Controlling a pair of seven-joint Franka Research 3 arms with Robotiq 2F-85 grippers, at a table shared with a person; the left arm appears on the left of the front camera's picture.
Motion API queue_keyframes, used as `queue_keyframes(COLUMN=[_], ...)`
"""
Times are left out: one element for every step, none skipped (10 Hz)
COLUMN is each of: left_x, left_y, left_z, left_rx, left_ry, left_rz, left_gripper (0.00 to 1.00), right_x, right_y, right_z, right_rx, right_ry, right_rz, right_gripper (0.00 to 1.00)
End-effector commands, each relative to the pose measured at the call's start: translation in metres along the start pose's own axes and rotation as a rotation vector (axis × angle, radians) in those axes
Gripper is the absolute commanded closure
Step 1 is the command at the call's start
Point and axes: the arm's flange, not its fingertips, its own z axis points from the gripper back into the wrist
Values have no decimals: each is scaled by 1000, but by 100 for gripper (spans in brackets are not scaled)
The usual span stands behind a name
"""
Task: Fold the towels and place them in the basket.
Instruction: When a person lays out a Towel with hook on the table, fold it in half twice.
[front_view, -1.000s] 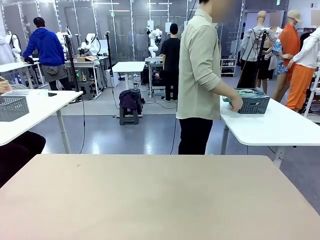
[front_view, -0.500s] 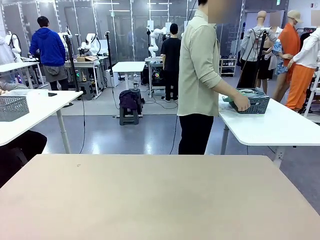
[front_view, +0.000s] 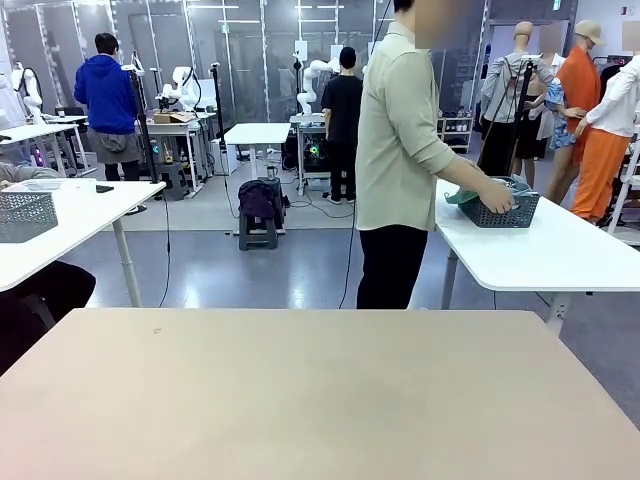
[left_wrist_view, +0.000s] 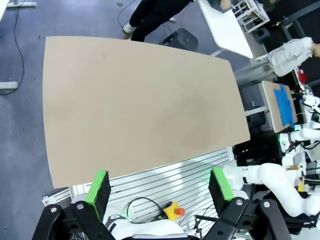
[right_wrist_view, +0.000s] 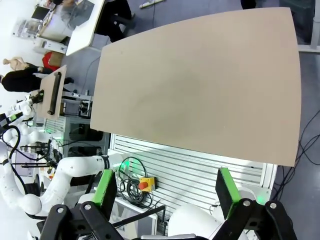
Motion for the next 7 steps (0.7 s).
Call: queue_keyframes(left_x=[-1, -1, -1, -1, -1, -1, -1], left_y=[0, 0, 0, 0, 0, 0, 0], left_z=[1, 1, 1, 1, 1, 1, 1], left_rx=[3, 3, 3, 3, 3, 3, 3], left_ry=[-3, -3, -3, -3, -3, -3, -3], left_rz=[2, 2, 2, 2, 2, 2, 2], left_gripper=[0, 0, 0, 0, 0, 0, 0], right_x=[0, 0, 0, 0, 0, 0, 0], right_y=[-1, -1, -1, -1, -1, -1, -1], right_z=[0, 0, 0, 0, 0, 0, 0], right_rx=[1, 1, 1, 1, 1, 1, 1], right_ry=[-2, -2, -2, -2, -2, -2, -2], right_rz=[1, 1, 1, 1, 1, 1, 1], right_gripper=[0, 0, 0, 0, 0, 0, 0])
